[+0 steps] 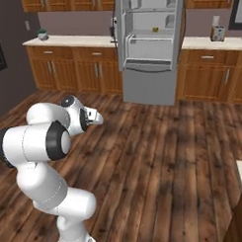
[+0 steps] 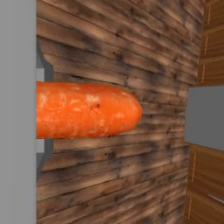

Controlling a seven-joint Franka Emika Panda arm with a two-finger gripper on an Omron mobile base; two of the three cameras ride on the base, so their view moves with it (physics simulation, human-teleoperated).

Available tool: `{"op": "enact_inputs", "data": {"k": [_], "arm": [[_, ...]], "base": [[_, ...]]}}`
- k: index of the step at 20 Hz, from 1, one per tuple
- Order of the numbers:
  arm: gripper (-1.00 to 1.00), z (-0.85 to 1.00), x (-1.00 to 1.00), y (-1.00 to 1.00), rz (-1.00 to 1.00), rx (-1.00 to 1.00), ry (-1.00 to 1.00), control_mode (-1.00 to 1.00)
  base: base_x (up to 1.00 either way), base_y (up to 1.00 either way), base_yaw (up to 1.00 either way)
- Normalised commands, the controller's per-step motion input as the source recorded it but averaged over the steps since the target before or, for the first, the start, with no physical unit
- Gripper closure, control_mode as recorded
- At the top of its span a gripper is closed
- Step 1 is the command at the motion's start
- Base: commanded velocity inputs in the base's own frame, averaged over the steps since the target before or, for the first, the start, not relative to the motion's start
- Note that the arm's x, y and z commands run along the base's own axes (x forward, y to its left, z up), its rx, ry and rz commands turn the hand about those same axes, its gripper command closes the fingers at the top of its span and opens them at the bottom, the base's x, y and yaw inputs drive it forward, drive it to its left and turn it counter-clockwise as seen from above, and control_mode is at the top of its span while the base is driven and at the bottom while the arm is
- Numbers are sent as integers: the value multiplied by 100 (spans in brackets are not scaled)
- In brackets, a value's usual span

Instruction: Take the cheese, chicken drumstick, and carrot from the fridge and place them on the plate on the dining counter to create an appetizer plate.

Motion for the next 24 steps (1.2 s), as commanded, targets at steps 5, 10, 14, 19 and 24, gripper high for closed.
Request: {"op": "enact_inputs", "data": {"k": [5, 10, 14, 19, 24], "arm": [[100, 0, 0, 0, 0, 0, 0, 100], [100, 0, 0, 0, 0, 0, 0, 100], [100, 0, 0, 0, 0, 0, 0, 100], [100, 0, 0, 0, 0, 0, 0, 100], [100, 0, 0, 0, 0, 0, 0, 100]], "base": [[-100, 0, 0], [-100, -2, 0], [-100, -3, 0], [-100, -7, 0], [-100, -10, 0]]}}
